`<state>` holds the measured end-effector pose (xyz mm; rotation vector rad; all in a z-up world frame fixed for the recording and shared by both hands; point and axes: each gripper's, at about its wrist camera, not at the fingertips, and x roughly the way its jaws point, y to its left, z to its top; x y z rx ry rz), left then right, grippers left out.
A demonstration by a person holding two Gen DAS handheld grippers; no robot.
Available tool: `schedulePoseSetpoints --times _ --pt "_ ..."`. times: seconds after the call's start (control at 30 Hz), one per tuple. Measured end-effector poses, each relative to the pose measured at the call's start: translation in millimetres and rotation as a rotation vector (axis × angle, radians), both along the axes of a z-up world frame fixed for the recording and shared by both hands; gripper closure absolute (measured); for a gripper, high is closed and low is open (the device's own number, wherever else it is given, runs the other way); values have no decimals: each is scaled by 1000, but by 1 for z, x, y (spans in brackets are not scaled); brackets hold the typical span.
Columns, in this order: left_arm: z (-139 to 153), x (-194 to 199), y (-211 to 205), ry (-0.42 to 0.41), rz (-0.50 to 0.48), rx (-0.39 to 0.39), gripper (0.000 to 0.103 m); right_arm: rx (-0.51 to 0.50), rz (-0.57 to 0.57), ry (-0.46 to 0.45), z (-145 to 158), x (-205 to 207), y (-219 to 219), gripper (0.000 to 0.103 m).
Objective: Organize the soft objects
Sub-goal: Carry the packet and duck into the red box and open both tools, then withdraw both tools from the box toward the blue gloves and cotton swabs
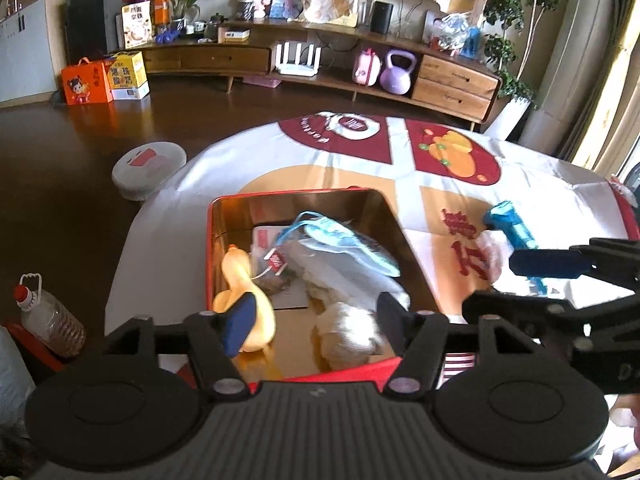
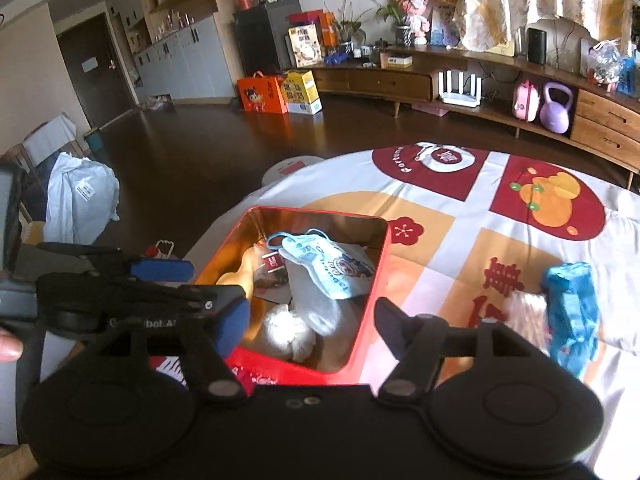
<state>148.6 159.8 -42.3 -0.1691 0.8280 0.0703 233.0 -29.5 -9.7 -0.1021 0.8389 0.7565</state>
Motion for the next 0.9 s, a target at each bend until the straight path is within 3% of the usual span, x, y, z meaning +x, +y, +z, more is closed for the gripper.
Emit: schedulePoseSetpoints --times 0.2,0.33,0.53,0.9 --pt "10 -8 -27 -26 -36 -11 34 24 -36 -19 10 -15 -34 20" --pt "12 -11 -47 -44 -53 -20 21 43 -71 -11 11 -21 -62 13" --pt "13 -10 -75 -52 -87 -41 17 55 -141 1 4 -26 -103 1" --pt "2 9 -115 -50 -106 -88 10 -2 -237 10 -18 -16 -163 0"
